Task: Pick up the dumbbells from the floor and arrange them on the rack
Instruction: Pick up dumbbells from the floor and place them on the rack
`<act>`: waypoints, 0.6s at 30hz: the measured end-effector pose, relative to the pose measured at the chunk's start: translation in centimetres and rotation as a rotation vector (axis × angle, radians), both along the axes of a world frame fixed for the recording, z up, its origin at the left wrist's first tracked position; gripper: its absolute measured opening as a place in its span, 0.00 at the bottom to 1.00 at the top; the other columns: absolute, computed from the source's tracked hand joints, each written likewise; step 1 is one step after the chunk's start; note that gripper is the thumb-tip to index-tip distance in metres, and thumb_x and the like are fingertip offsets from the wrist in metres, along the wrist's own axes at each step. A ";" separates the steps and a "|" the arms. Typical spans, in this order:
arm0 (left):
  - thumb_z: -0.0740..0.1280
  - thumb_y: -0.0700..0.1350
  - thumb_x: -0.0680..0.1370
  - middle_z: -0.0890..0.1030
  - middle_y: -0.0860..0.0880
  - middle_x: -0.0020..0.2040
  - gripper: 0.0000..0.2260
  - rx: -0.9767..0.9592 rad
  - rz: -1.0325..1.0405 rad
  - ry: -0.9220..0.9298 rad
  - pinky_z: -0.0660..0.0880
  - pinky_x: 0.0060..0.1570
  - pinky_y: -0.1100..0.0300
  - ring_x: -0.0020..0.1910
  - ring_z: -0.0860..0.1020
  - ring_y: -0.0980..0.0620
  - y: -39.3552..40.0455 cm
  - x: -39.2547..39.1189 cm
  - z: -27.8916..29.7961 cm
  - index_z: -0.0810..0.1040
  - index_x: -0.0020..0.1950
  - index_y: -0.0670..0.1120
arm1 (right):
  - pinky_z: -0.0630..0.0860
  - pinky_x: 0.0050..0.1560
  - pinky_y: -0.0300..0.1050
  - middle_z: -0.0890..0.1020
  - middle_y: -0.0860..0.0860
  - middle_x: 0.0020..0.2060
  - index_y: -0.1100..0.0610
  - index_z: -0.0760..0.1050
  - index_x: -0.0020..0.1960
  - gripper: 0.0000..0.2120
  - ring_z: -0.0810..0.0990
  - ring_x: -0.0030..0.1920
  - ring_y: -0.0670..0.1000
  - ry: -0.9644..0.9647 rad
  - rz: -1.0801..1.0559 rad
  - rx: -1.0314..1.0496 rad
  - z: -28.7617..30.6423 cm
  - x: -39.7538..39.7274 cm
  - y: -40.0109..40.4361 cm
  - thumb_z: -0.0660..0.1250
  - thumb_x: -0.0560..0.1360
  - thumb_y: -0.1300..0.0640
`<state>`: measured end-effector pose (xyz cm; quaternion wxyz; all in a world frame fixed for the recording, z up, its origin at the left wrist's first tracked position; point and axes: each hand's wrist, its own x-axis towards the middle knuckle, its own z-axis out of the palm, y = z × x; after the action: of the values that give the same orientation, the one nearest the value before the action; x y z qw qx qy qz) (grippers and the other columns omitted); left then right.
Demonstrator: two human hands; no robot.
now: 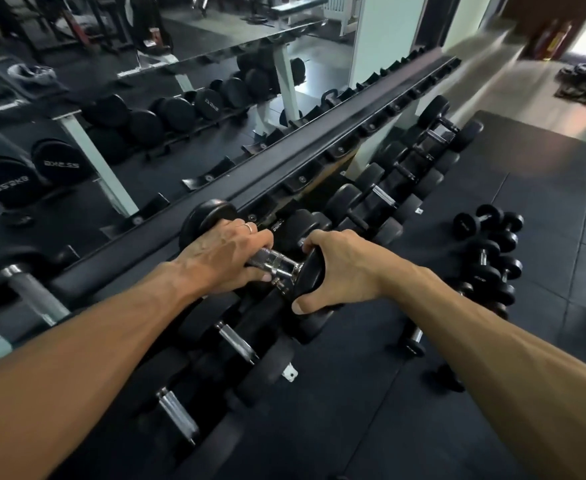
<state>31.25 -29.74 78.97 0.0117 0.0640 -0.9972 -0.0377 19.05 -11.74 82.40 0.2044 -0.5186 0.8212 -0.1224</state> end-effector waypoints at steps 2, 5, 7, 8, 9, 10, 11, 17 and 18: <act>0.72 0.57 0.70 0.74 0.53 0.42 0.17 0.008 0.009 -0.011 0.69 0.53 0.55 0.44 0.72 0.52 -1.8 0.6 -0.1 0.73 0.52 0.50 | 0.79 0.48 0.51 0.80 0.47 0.41 0.53 0.70 0.61 0.40 0.75 0.48 0.49 0.003 0.003 -0.002 0.0 0.6 -1.8 0.75 0.56 0.33; 0.72 0.57 0.70 0.73 0.54 0.43 0.17 0.006 0.018 -0.025 0.68 0.55 0.56 0.45 0.72 0.53 -4.3 1.1 -0.8 0.72 0.53 0.51 | 0.78 0.50 0.50 0.78 0.47 0.44 0.53 0.69 0.63 0.41 0.74 0.51 0.51 -0.005 0.015 0.009 -0.9 0.9 -4.4 0.75 0.58 0.33; 0.72 0.57 0.71 0.72 0.55 0.43 0.17 -0.005 0.019 -0.037 0.68 0.55 0.56 0.45 0.71 0.54 -6.2 1.5 -1.4 0.72 0.53 0.51 | 0.77 0.51 0.50 0.78 0.47 0.44 0.53 0.69 0.63 0.41 0.74 0.52 0.52 0.000 0.020 0.001 -1.9 1.3 -6.3 0.76 0.58 0.33; 0.72 0.56 0.71 0.72 0.55 0.43 0.17 -0.010 0.017 -0.048 0.68 0.55 0.56 0.44 0.71 0.54 -7.1 1.7 -1.7 0.72 0.53 0.51 | 0.77 0.51 0.50 0.78 0.47 0.45 0.53 0.69 0.62 0.41 0.75 0.52 0.52 0.001 0.018 -0.002 -2.4 1.5 -7.3 0.75 0.58 0.33; 0.72 0.56 0.71 0.72 0.55 0.42 0.16 -0.011 0.018 -0.058 0.68 0.54 0.56 0.44 0.70 0.54 -8.1 2.0 -2.1 0.72 0.52 0.51 | 0.78 0.51 0.51 0.78 0.47 0.45 0.53 0.70 0.62 0.40 0.75 0.51 0.52 -0.007 0.018 0.001 -2.9 1.9 -8.3 0.75 0.57 0.33; 0.72 0.56 0.71 0.72 0.55 0.42 0.16 -0.009 0.020 -0.056 0.68 0.53 0.56 0.43 0.70 0.54 -9.1 2.4 -2.3 0.72 0.52 0.51 | 0.78 0.51 0.51 0.78 0.47 0.45 0.52 0.70 0.61 0.40 0.75 0.51 0.52 -0.017 0.015 0.002 -3.3 2.3 -9.4 0.75 0.57 0.33; 0.72 0.55 0.71 0.72 0.54 0.42 0.16 -0.008 0.020 -0.056 0.68 0.53 0.57 0.42 0.69 0.55 -10.1 2.7 -2.6 0.72 0.51 0.51 | 0.78 0.51 0.50 0.78 0.47 0.45 0.52 0.70 0.61 0.40 0.75 0.51 0.52 -0.028 0.011 0.002 -3.7 2.6 -10.4 0.75 0.57 0.33; 0.73 0.54 0.70 0.71 0.54 0.40 0.16 -0.024 -0.049 -0.060 0.67 0.49 0.57 0.41 0.69 0.53 -17.1 5.0 -3.3 0.73 0.51 0.49 | 0.77 0.51 0.51 0.78 0.48 0.49 0.53 0.68 0.63 0.43 0.73 0.53 0.51 -0.071 -0.036 -0.018 -5.5 5.3 -16.8 0.75 0.56 0.32; 0.73 0.54 0.70 0.72 0.53 0.41 0.16 -0.035 -0.067 -0.066 0.68 0.49 0.56 0.42 0.70 0.53 -18.4 5.2 -3.4 0.73 0.51 0.48 | 0.77 0.51 0.51 0.78 0.48 0.49 0.53 0.69 0.63 0.43 0.73 0.53 0.51 -0.083 -0.054 -0.021 -5.8 5.9 -17.9 0.75 0.56 0.32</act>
<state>36.47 -48.15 75.58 -0.0213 0.0318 -0.9991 -0.0186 24.91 -29.62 76.63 0.2296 -0.4928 0.8244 -0.1577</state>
